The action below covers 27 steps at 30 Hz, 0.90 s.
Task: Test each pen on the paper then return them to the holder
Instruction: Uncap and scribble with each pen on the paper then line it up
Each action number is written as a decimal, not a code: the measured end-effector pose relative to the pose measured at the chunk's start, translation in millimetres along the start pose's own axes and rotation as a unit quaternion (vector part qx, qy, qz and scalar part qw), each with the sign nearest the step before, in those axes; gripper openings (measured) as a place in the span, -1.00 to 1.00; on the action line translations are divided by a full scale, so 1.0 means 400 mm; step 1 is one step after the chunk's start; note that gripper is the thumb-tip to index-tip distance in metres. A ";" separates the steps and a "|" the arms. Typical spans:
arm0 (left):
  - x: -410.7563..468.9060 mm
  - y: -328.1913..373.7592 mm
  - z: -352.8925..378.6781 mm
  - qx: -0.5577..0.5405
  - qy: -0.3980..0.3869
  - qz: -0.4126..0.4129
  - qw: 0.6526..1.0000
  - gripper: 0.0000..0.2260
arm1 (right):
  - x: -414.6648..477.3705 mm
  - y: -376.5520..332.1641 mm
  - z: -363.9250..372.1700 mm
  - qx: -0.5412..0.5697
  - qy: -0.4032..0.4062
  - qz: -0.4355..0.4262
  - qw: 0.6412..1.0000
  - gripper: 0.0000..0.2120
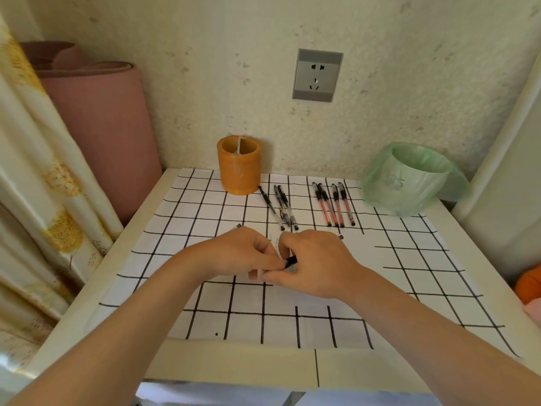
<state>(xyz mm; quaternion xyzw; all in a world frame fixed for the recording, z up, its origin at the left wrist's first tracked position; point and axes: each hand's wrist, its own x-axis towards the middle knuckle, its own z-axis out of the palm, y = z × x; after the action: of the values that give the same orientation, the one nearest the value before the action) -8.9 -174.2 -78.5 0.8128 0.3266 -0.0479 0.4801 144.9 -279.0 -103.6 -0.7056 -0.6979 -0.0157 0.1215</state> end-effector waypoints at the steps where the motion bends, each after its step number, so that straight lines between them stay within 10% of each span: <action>1: -0.001 -0.002 -0.006 0.001 0.025 0.004 1.000 -0.83 | 0.000 0.006 -0.001 0.026 -0.008 0.005 1.000 -0.54; 10: 0.017 -0.029 -0.071 -0.099 0.301 0.017 0.948 -0.93 | 0.022 0.055 0.009 0.130 0.008 0.053 0.990 -0.75; 19: 0.011 -0.082 -0.068 0.162 0.280 -0.039 0.945 -0.82 | 0.121 0.113 0.014 0.169 0.085 0.282 0.940 -0.78; 27: -0.006 -0.108 -0.046 0.293 0.220 -0.056 0.929 -0.84 | 0.185 0.123 0.067 0.128 0.080 0.309 0.939 -0.81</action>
<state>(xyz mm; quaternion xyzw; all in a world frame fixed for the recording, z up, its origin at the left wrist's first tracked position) -39.9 -146.4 -100.2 0.8876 0.4406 0.0118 0.1336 191.6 -201.0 -122.7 -0.8616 -0.4291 0.0557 0.2655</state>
